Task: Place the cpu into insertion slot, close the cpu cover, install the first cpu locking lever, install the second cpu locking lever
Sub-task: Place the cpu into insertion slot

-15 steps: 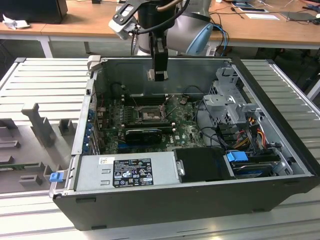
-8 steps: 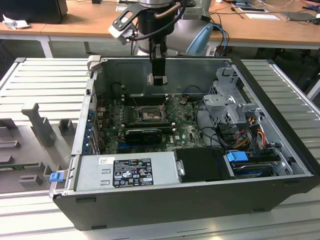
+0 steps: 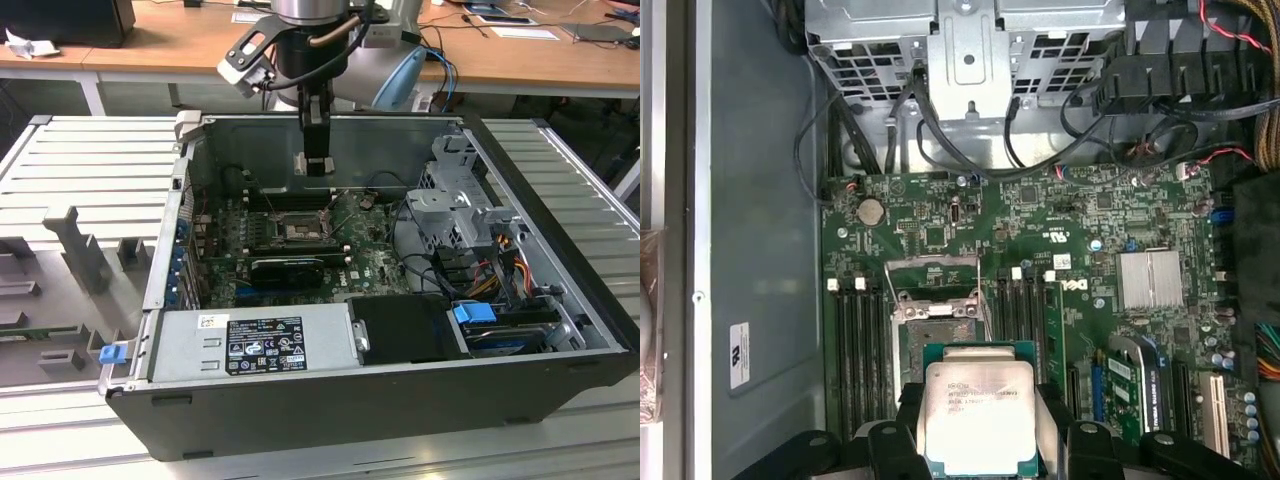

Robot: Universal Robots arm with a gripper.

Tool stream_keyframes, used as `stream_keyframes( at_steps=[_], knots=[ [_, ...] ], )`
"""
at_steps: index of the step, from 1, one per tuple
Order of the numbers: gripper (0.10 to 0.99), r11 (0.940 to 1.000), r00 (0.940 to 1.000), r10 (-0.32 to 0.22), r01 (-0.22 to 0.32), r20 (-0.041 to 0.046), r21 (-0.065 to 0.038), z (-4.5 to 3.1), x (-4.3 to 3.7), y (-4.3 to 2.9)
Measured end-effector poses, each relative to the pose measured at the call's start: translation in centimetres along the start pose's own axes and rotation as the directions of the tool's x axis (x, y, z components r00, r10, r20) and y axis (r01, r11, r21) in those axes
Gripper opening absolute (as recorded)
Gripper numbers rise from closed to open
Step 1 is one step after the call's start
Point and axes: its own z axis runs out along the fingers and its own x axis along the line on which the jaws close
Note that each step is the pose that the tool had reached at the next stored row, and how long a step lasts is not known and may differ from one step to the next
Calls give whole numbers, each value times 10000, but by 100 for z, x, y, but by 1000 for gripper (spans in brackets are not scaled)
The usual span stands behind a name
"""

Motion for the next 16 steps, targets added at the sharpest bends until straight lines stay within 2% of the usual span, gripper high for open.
stream_keyframes(
  at_steps=[10, 16],
  knots=[
    [525, 10000, 10000, 2, -2, 3, 34, 60, -1, -5],
    [525, 9999, 10000, 4, -4, 8, 107, 92, -2, -9]
  ],
)
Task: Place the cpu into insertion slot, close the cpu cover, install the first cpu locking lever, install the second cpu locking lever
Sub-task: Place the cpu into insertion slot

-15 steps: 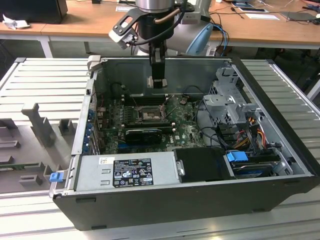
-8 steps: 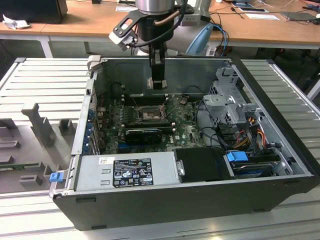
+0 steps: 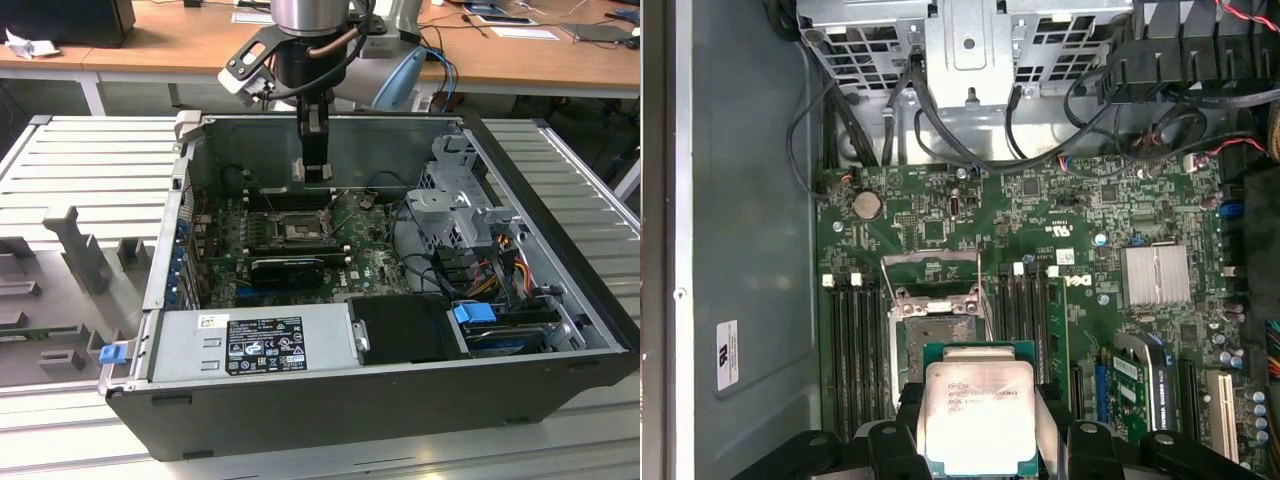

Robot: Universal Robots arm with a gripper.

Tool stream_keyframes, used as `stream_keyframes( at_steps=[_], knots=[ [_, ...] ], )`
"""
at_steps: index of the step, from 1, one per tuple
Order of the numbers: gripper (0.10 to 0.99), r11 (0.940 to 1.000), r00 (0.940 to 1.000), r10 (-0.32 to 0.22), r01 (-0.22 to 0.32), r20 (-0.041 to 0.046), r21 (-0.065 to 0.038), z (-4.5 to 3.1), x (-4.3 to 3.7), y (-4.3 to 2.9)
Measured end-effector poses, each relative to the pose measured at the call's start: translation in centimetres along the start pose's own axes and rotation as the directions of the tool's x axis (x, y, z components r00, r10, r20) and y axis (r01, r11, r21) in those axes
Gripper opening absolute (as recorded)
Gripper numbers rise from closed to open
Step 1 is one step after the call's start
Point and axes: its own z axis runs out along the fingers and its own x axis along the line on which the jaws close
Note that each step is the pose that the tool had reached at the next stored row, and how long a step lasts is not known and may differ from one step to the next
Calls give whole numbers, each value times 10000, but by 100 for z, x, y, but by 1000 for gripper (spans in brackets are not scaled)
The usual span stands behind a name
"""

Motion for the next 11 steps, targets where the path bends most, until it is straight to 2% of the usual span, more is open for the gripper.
stream_keyframes(
  at_steps=[8, 11],
  knots=[
    [525, 10000, 10000, -1, 1, -2, 1, 49, -1, -4],
    [525, 10000, 10000, 0, 0, -3, 2, 96, -1, -7]
  ],
)
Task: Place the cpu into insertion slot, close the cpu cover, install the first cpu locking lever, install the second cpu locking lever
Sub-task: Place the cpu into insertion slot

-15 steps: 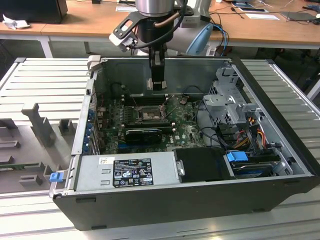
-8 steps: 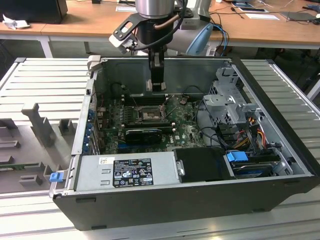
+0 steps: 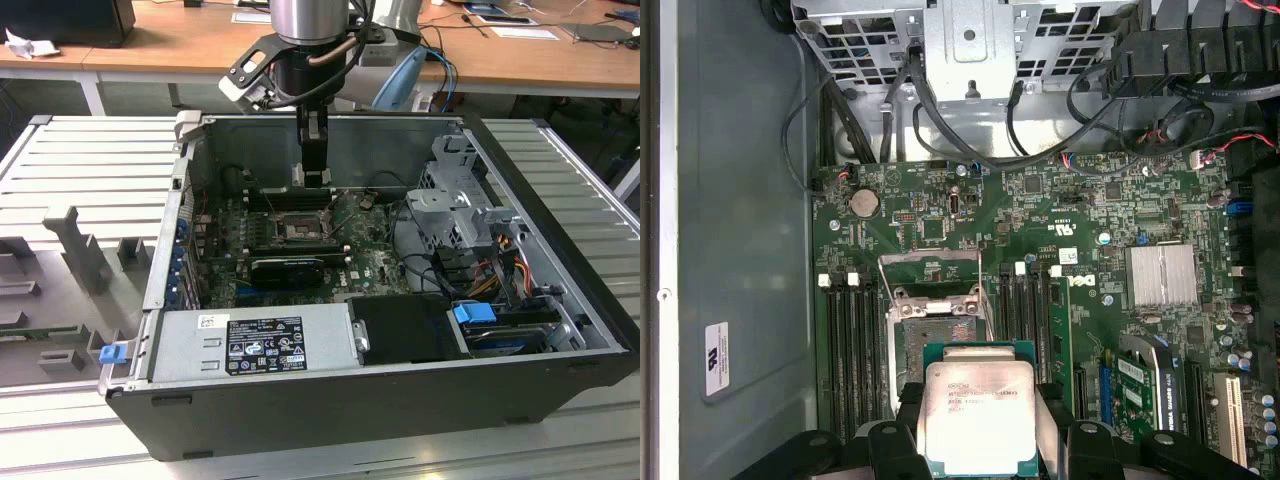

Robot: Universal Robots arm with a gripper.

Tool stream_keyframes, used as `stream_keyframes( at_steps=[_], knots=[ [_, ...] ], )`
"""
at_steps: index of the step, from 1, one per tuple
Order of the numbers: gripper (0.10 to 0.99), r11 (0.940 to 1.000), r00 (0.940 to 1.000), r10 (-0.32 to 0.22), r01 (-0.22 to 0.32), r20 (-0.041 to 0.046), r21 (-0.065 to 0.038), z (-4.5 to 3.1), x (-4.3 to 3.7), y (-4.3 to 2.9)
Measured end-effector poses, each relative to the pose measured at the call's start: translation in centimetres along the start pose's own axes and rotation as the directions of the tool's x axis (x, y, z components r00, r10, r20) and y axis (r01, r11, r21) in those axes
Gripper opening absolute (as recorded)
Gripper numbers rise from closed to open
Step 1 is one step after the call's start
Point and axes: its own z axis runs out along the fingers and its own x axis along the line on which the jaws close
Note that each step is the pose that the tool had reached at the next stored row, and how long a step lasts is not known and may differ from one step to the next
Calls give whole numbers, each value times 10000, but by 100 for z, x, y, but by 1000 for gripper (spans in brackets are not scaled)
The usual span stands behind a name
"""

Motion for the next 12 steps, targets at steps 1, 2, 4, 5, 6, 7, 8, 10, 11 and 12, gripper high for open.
stream_keyframes(
  at_steps=[1, 2, 4, 5, 6, 7, 8, 10, 11, 12],
  knots=[
    [525, 10000, 10000, 0, 0, 0, -1, 18, 0, -1],
    [525, 10000, 10000, -1, 1, 0, 0, 37, -1, -3],
    [525, 10000, 10000, -22, 22, 0, 0, 73, -2, -6],
    [525, 10000, 10000, -58, 58, -3, 1, 94, -2, -10],
    [525, 10000, 10000, -88, 88, -6, 2, 107, -2, -12],
    [525, 9998, 9998, -190, 190, -13, 4, 142, -3, -21],
    [525, 9997, 9997, -249, 249, -17, 5, 168, -4, -28],
    [525, 9997, 9997, -264, 264, -18, 5, 209, -6, -45],
    [525, 9996, 9996, -265, 265, -12, 2, 220, -6, -48],
    [525, 9996, 9996, -268, 268, -13, -2, 235, -6, -48]
  ],
)
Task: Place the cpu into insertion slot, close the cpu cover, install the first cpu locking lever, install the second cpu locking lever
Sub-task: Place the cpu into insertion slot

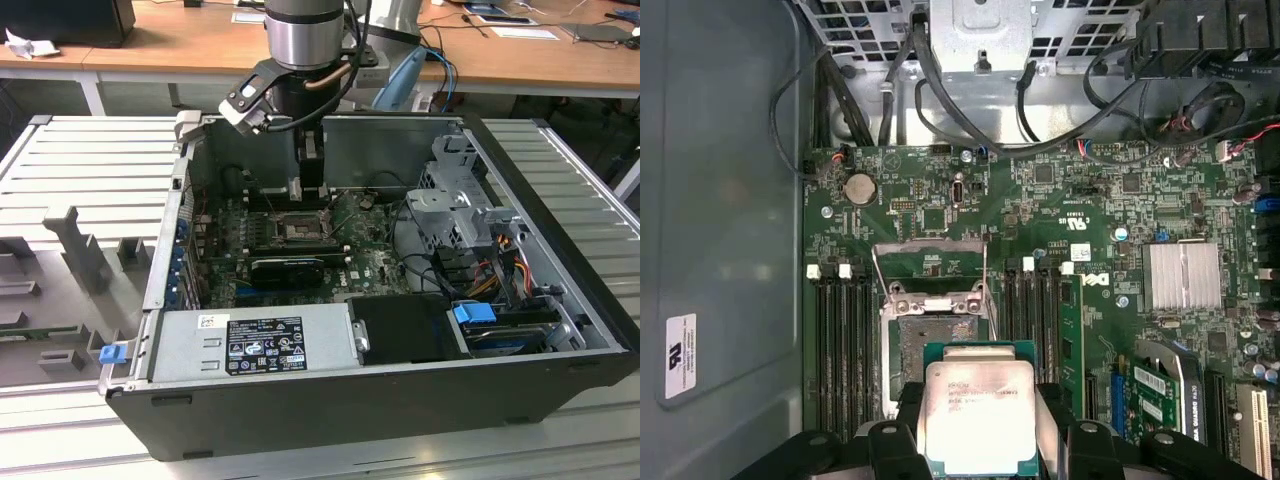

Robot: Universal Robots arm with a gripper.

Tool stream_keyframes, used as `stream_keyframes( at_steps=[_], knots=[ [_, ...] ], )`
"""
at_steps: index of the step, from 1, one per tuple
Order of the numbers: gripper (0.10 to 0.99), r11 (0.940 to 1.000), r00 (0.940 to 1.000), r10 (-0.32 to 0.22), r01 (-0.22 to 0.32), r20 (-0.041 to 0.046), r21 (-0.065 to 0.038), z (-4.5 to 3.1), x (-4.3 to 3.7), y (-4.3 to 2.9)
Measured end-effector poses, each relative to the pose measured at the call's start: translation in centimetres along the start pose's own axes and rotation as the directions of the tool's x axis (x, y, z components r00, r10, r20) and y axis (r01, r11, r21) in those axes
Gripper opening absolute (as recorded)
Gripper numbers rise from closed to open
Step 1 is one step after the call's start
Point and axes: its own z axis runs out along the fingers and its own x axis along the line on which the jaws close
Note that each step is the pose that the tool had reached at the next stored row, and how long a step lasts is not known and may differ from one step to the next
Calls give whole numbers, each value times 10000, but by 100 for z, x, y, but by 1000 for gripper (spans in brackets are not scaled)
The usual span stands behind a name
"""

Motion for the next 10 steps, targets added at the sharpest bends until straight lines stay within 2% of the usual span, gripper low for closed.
stream_keyframes(
  at_steps=[10],
  knots=[
    [525, 10000, 10000, -2, 2, 2, -10, 121, -2, -24]
  ],
)
